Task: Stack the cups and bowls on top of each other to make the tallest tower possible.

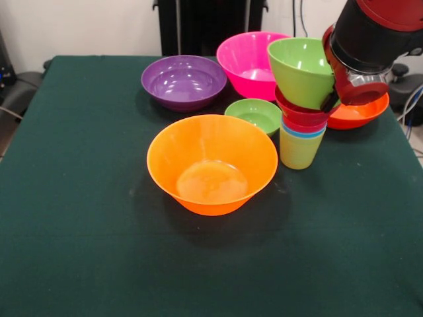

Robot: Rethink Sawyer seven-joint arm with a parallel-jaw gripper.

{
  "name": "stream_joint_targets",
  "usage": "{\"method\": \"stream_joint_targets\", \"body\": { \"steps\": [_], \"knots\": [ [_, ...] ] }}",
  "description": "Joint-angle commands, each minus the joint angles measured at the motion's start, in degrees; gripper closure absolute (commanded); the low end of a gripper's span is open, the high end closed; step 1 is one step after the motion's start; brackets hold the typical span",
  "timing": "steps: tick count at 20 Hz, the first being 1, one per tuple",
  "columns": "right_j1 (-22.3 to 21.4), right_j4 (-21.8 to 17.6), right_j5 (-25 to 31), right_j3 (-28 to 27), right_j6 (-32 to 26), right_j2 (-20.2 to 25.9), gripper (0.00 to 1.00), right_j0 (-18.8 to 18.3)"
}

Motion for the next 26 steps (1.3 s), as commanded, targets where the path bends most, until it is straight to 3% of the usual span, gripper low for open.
{"method": "stream_joint_targets", "body": {
  "steps": [1, 14, 26],
  "knots": [
    [0.29, -0.82, -3.29, 4.03, 7.98, 7.87, 1.0, -0.64],
    [0.18, -1.61, -3.31, 4.58, 7.2, 7.58, 1.0, 0.18],
    [0.92, -0.72, -2.95, 3.14, 10.32, 7.59, 1.0, 2.96]
  ]
}}
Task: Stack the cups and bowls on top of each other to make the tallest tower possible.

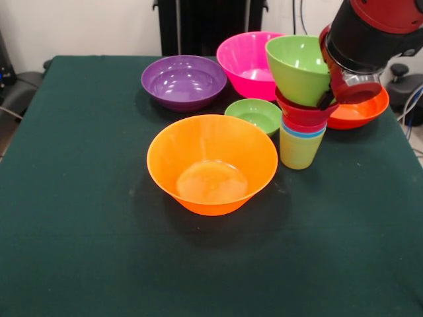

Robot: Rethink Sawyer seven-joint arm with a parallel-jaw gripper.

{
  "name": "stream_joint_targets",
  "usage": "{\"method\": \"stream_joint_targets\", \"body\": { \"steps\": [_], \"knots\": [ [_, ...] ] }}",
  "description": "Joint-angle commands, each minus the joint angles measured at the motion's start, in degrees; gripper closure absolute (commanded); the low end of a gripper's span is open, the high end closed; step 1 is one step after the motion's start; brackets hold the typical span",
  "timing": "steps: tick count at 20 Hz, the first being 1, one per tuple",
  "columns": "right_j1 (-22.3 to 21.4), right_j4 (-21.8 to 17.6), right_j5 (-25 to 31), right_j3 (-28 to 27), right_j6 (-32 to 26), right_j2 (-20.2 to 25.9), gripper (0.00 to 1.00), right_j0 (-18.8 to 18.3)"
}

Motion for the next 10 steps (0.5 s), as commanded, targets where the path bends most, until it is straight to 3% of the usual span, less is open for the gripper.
{"method": "stream_joint_targets", "body": {
  "steps": [1, 6, 7, 10],
  "knots": [
    [1.06, -0.58, -2.82, 1.25, 10.61, 7.56, 1.0, 2.48],
    [1.58, 0.03, -2.2, 0.08, 11.95, 7.4, 1.0, 2.95],
    [1.82, 0.18, -1.91, -0.44, 12.24, 7.24, 0.0, 2.99],
    [2.04, 0.15, -1.65, -0.98, 12.58, 7.05, 0.0, 3.22]
  ]
}}
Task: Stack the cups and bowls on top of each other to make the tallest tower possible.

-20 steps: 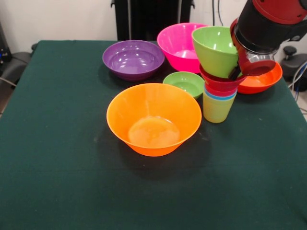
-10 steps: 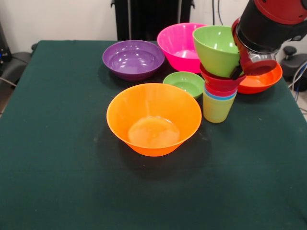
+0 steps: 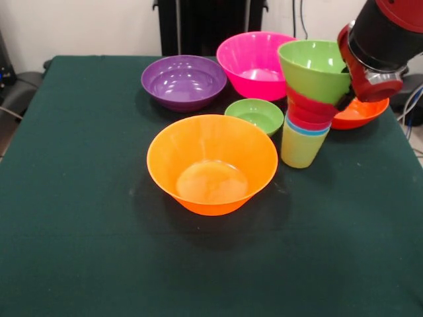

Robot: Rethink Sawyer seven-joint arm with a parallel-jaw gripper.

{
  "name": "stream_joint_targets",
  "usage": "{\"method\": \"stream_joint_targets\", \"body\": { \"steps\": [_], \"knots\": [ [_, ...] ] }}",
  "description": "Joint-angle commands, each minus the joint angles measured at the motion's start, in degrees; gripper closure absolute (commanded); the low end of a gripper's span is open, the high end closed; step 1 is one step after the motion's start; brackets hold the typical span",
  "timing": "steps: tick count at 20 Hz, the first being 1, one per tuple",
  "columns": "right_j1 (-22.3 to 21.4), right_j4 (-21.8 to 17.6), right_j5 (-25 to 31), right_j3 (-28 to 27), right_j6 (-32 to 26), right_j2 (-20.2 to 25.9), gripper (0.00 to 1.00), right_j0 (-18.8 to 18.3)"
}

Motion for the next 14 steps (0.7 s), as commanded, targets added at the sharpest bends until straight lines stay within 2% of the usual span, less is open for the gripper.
{"method": "stream_joint_targets", "body": {
  "steps": [1, 8, 14],
  "knots": [
    [1.87, 0.13, -1.6, -1.09, 12.62, 6.99, 0.0, 0.88],
    [1.62, -0.25, -1.58, -0.53, 12.11, 6.89, 0.0, 1.58],
    [-0.97, -1.28, -4.45, 5.96, 8.25, 7.35, 0.0, 1.97]
  ]
}}
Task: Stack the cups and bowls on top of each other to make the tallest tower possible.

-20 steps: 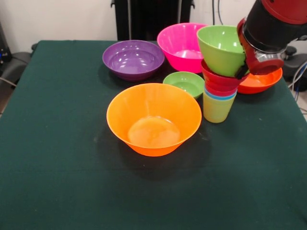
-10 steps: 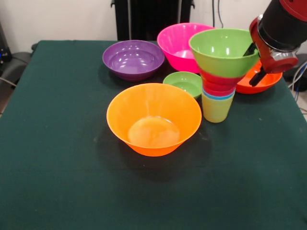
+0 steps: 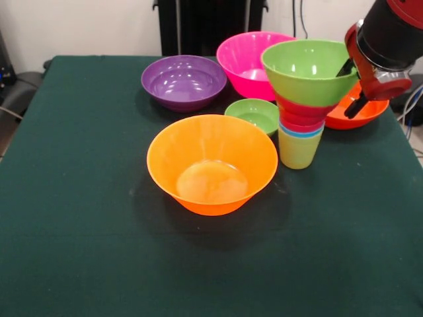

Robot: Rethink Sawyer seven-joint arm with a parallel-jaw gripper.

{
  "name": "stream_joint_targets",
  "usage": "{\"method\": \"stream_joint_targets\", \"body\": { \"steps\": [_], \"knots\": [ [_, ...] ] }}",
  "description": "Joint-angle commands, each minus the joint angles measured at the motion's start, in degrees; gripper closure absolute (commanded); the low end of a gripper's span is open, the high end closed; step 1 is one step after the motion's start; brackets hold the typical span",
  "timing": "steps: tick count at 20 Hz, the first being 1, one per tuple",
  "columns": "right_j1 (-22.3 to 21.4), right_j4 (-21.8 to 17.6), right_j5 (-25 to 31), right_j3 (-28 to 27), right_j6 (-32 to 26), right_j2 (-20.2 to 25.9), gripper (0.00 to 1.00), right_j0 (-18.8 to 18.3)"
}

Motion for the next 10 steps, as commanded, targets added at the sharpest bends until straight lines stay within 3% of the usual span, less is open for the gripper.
{"method": "stream_joint_targets", "body": {
  "steps": [1, 4, 5, 10],
  "knots": [
    [-1.37, -1.93, -5.3, 7.61, 6.43, 7.33, 0.0, 0.51],
    [-1.89, -2.74, -6.6, 9.67, 3.82, 7.5, 0.0, -1.13],
    [-1.24, -3.03, -5.61, 7.94, 3.77, 7.32, 0.0, -2.06],
    [-3.01, -3.88, -5.94, 10.25, 1.94, 7.52, 0.0, -2.31]
  ]
}}
